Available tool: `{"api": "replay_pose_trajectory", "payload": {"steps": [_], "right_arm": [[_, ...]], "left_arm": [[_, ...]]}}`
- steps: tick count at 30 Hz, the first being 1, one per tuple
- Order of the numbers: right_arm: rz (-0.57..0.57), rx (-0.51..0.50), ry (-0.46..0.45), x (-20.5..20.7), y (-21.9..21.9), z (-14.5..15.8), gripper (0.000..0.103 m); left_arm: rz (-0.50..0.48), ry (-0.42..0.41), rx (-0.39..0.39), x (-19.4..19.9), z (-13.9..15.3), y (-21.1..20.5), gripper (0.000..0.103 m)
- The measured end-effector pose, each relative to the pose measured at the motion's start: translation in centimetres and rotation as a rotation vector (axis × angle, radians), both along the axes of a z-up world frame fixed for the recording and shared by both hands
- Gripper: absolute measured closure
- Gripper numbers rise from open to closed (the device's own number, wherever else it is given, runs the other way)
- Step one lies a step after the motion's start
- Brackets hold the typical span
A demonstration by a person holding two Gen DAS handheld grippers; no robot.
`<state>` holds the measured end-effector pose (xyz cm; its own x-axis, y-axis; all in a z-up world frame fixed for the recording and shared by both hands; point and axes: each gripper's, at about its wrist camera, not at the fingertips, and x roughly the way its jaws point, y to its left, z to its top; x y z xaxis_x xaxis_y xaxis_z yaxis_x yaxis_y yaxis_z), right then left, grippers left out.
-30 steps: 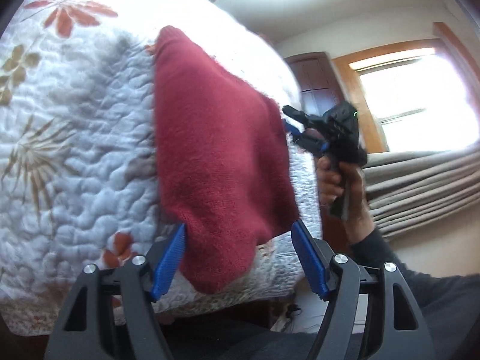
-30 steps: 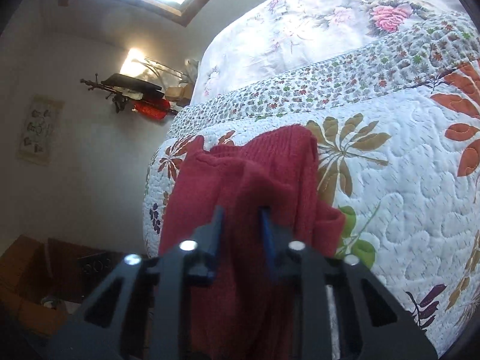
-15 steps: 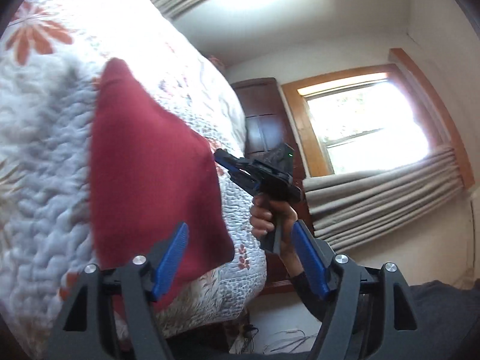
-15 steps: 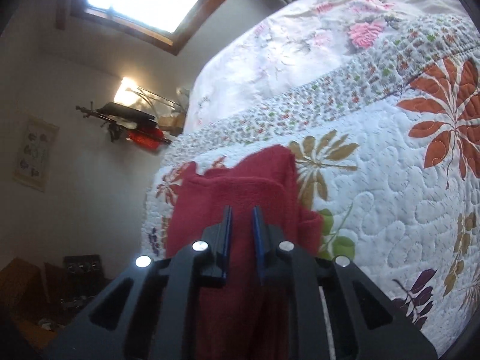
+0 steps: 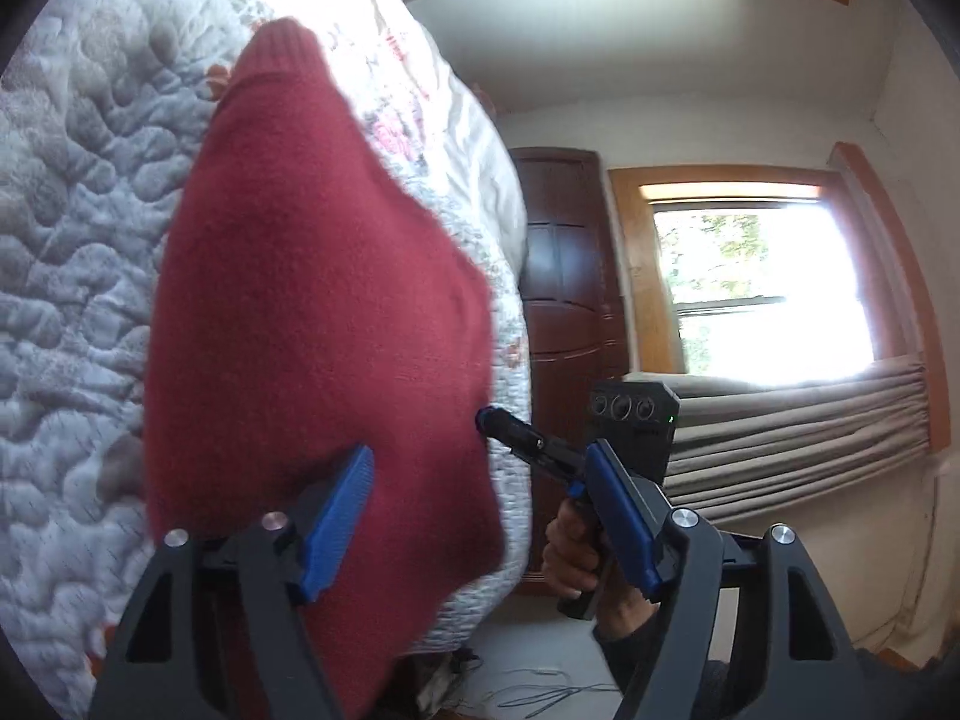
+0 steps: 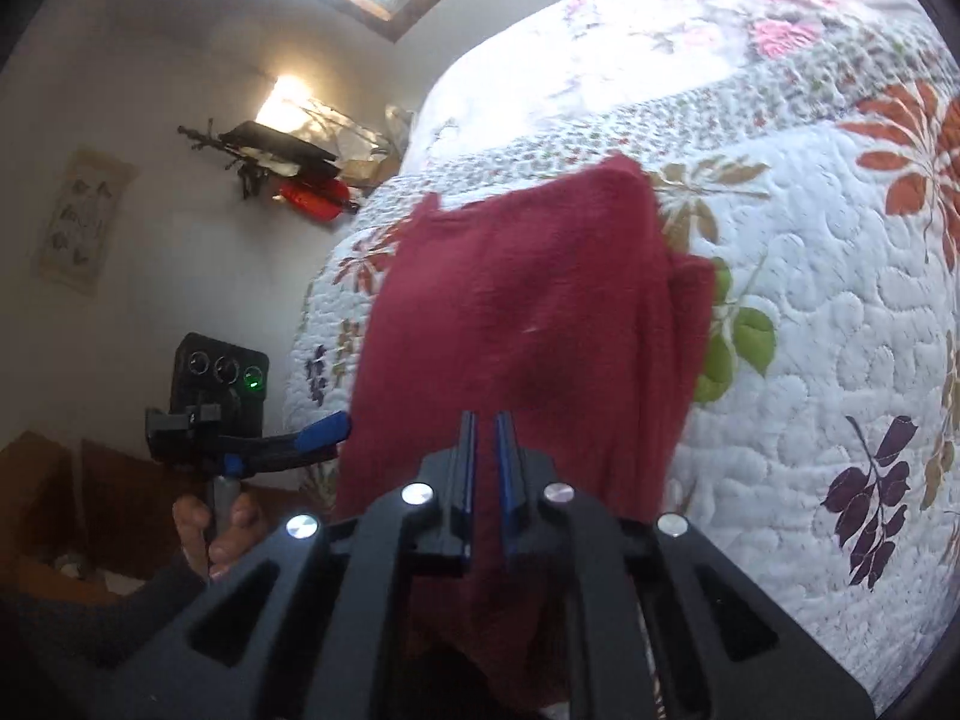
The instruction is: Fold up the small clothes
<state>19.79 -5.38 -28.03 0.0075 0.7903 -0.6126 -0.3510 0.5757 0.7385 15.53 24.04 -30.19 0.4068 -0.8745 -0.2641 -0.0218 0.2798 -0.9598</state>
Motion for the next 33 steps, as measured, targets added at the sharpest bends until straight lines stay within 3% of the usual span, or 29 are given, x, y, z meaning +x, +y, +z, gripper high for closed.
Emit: {"api": "replay_pose_trajectory", "payload": {"steps": [3,5,6,8,10,12,13,15,17,21,23,24,26,27,28,29,30,31,33], "right_arm": [[0.046,-0.001,0.002,-2.0,0.9,0.5,0.092],[0.034,-0.05,0.06,-2.5,1.1,-1.8,0.093],[0.017,-0.075,0.08,-2.5,1.0,-3.0,0.101],[-0.028,-0.095,0.089,-2.3,0.0,-4.5,0.103],[-0.064,-0.084,0.1,-2.3,-0.7,-4.3,0.103],[-0.072,-0.104,0.048,-3.0,-0.7,-2.3,0.103],[-0.073,-0.104,0.022,-3.5,-0.7,-1.1,0.097],[-0.076,-0.087,-0.02,-4.7,-0.7,0.9,0.095],[-0.071,-0.093,-0.02,-6.1,-0.4,1.0,0.095],[-0.124,-0.243,0.051,-7.0,0.4,-2.7,0.099],[-0.16,-0.285,0.033,-7.2,0.9,-2.5,0.1],[-0.168,-0.299,0.011,-7.5,1.4,-1.6,0.091],[-0.183,-0.366,-0.071,-8.9,2.7,0.9,0.058],[-0.209,-0.446,-0.144,-9.7,3.5,2.6,0.032],[-0.251,-0.545,-0.242,-10.8,4.2,4.7,0.026],[-0.284,-0.616,-0.337,-12.1,4.9,7.2,0.026],[-0.31,-0.639,-0.402,-13.5,5.4,9.5,0.018],[-0.358,-0.647,-0.46,-15.0,5.8,12.3,0.004],[-0.453,-0.638,-0.517,-17.4,5.7,16.8,0.003]], "left_arm": [[0.023,-0.061,0.035,-2.2,2.2,0.7,0.022],[0.016,-0.031,0.048,-2.8,1.5,0.6,0.022],[0.012,0.009,0.059,-2.7,0.5,0.1,0.022],[-0.002,0.047,0.053,-2.8,-1.1,-0.2,0.024],[0.001,0.052,0.038,-2.4,-1.8,-0.1,0.024],[0.007,0.05,0.047,-2.2,-1.0,-0.1,0.021],[0.006,0.037,0.065,-2.1,-0.2,-0.3,0.019],[-0.008,-0.01,0.123,-2.8,1.8,-0.2,0.013],[-0.02,-0.041,0.194,-3.9,2.8,-0.1,0.009],[-0.079,0.054,0.294,-4.4,0.1,-1.1,0.009],[-0.114,0.058,0.362,-4.1,-0.5,-2.3,0.007],[-0.124,0.052,0.395,-4.0,-0.2,-2.6,0.004],[-0.108,0.031,0.499,-4.0,1.4,-3.0,0.004],[-0.08,0.014,0.585,-4.3,2.6,-3.1,0.004],[-0.063,-0.013,0.669,-4.7,4.2,-3.1,0.004],[-0.029,-0.049,0.76,-5.4,6.1,-3.0,0.004],[0.012,-0.095,0.831,-6.4,8.5,-2.7,0.004],[0.044,-0.136,0.871,-7.4,10.5,-2.3,0.004],[0.135,-0.173,0.988,-9.8,15.1,-1.6,0.004]]}}
